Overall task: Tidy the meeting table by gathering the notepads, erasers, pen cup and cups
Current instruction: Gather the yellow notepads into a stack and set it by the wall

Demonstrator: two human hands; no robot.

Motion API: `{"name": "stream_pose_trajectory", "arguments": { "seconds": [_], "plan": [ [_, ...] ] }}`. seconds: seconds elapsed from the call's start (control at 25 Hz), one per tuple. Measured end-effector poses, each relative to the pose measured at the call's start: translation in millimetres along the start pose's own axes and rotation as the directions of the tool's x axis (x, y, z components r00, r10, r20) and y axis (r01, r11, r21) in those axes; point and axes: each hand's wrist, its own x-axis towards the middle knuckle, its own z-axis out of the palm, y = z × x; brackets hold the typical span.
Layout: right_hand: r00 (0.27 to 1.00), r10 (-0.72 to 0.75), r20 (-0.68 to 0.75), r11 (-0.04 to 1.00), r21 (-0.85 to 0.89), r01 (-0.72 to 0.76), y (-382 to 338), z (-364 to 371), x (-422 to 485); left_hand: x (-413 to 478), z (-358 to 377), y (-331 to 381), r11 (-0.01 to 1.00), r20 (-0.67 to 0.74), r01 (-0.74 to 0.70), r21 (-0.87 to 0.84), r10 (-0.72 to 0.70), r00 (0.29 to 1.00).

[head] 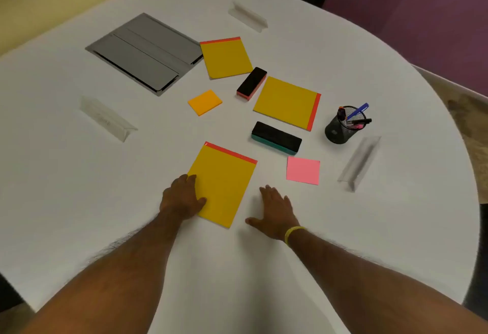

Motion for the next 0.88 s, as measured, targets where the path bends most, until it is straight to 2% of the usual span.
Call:
{"name": "stream_pose_trajectory", "arguments": {
  "seconds": [0.2,0.32,0.4,0.44,0.52,0.6,0.64,0.72,0.88],
  "plan": [
    [0.995,0.076,0.059,0.959,0.271,-0.089,-26,10,16,18,9,4,0.989,0.027,0.006,-0.147,-0.002,1.000],
    [0.994,0.107,0.023,0.934,0.341,-0.109,-31,13,24,25,11,1,0.977,-0.054,0.043,-0.209,-0.056,0.997],
    [0.994,0.112,0.004,0.902,0.419,-0.103,-37,17,27,31,11,0,0.943,-0.116,0.077,-0.324,-0.121,0.986],
    [0.992,0.126,0.014,0.860,0.497,-0.116,-40,17,30,35,10,0,0.914,-0.117,0.114,-0.390,-0.172,0.978],
    [0.985,0.165,0.041,0.692,0.707,-0.145,-45,13,36,42,7,-2,0.833,-0.034,0.207,-0.513,-0.260,0.965],
    [0.974,0.217,0.071,0.497,0.850,-0.173,-48,8,39,45,3,-9,0.743,0.061,0.249,-0.621,-0.271,0.961],
    [0.968,0.236,0.082,0.436,0.882,-0.181,-47,6,41,45,3,-11,0.681,0.092,0.255,-0.686,-0.267,0.959],
    [0.958,0.275,0.086,0.370,0.910,-0.188,-45,3,45,43,2,-14,0.568,0.139,0.267,-0.779,-0.258,0.956],
    [0.956,0.270,0.113,0.309,0.930,-0.197,-39,0,49,42,4,-10,0.406,0.118,0.214,-0.889,-0.248,0.961]
  ]
}}
